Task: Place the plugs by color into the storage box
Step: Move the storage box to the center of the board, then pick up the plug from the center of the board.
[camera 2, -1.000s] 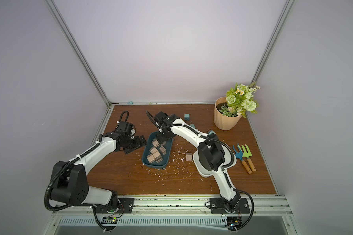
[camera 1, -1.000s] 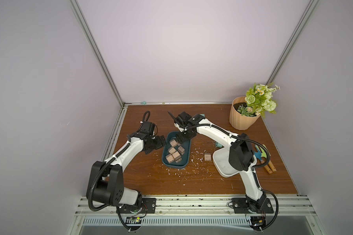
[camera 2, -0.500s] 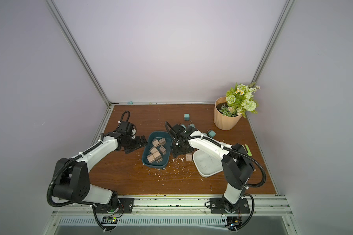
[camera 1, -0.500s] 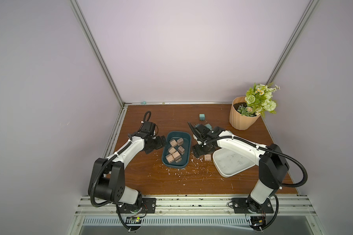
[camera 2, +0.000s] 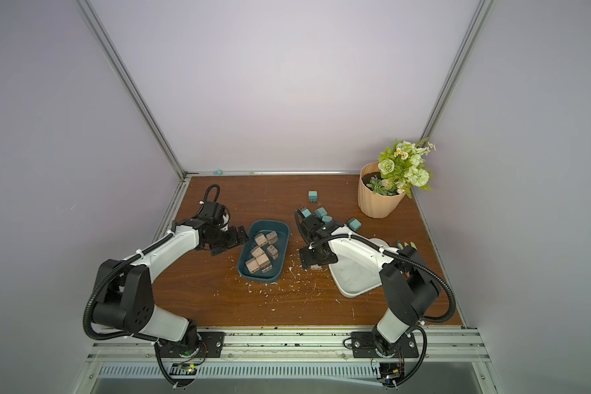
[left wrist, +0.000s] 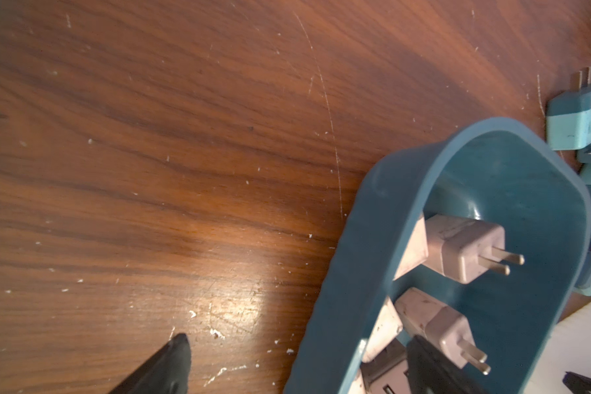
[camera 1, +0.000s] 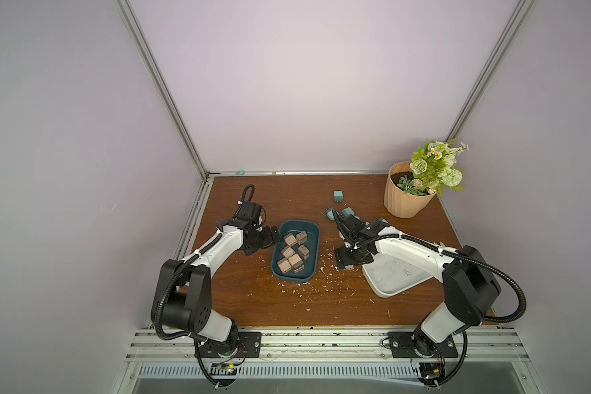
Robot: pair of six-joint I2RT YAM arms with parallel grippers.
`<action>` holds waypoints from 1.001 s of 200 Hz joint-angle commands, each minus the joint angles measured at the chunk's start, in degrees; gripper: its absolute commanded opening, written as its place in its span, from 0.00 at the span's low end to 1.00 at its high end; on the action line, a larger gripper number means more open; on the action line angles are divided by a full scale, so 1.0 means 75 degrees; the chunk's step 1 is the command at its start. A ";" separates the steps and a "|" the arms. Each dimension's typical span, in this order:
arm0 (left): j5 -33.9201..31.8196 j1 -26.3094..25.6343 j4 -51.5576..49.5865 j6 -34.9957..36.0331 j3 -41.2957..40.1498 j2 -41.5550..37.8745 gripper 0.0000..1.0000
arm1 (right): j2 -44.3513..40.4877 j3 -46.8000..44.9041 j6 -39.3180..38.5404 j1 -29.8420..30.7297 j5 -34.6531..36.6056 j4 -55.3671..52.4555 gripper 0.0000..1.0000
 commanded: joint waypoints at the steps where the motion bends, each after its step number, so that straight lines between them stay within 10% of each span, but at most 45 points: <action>1: 0.0008 0.0033 -0.0049 0.0079 0.0299 0.0137 0.99 | -0.0194 -0.0080 0.0119 -0.0139 -0.0047 0.0073 0.82; 130: -0.0038 0.0032 -0.0051 0.0184 0.0209 0.0246 0.99 | 0.1058 0.0047 -0.0173 -0.0180 -0.0445 0.0770 0.82; 200: -0.0091 0.0032 -0.0047 0.0153 0.0266 0.0277 0.99 | 0.1233 0.0561 -0.0520 -0.0146 -0.0364 0.0450 0.48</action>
